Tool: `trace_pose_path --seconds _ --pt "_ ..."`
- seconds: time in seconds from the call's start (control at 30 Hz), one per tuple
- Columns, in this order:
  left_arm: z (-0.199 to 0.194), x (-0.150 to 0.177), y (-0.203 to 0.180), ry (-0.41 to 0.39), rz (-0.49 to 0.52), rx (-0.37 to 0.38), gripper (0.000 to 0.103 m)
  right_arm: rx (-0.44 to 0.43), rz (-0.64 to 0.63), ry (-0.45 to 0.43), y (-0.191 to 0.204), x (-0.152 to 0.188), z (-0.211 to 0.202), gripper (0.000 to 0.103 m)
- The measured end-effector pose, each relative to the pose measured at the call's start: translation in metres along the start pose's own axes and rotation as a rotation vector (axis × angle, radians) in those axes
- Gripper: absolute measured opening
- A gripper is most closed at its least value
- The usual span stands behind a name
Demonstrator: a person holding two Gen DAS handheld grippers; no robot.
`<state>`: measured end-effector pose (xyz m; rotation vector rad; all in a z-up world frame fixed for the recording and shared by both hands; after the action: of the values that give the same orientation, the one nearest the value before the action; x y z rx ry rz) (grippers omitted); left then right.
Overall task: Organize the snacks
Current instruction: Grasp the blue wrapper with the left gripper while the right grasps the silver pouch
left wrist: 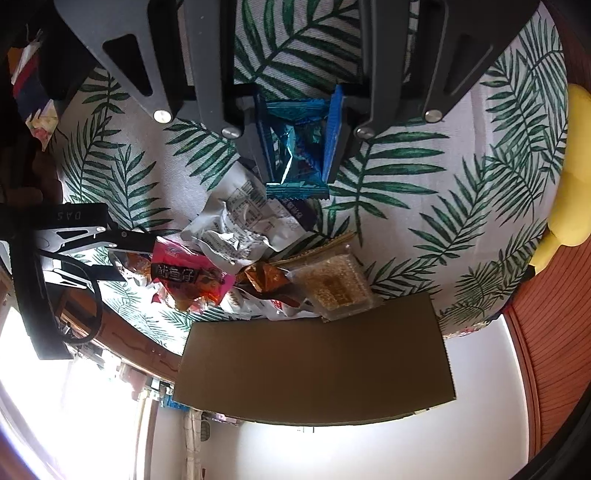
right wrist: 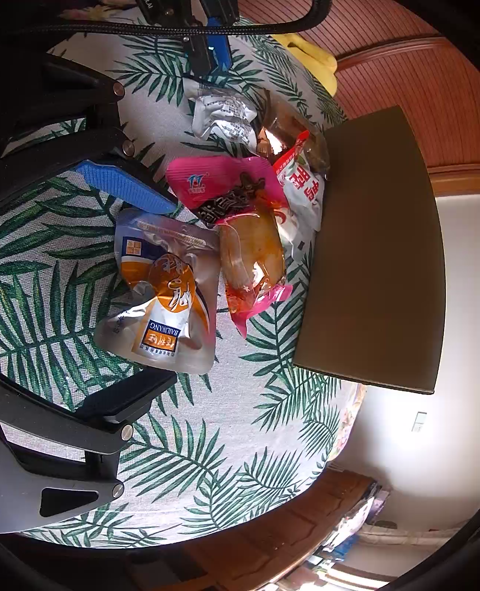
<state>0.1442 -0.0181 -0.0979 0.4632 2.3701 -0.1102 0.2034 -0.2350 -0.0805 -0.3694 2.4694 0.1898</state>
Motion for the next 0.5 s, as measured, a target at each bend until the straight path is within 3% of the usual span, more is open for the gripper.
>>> trace_pose_path --seconds 0.5 --pt "-0.015 -0.013 0.007 -0.063 -0.012 -0.015 0.024 0.001 0.003 0.005 -0.001 -0.001 0.001 0.087"
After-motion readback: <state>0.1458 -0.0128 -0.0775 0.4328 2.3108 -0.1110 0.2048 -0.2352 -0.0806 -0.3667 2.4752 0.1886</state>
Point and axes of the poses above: each gripper's, at about its wrist camera, not at the fingertips, and z roughly the way its jaws point, y to its left, x to its underside, the point moved 1 cm from there along z, roughly the way its jaws point, and after that the axes turned 9 degrees about z, right-handed, at the moved point
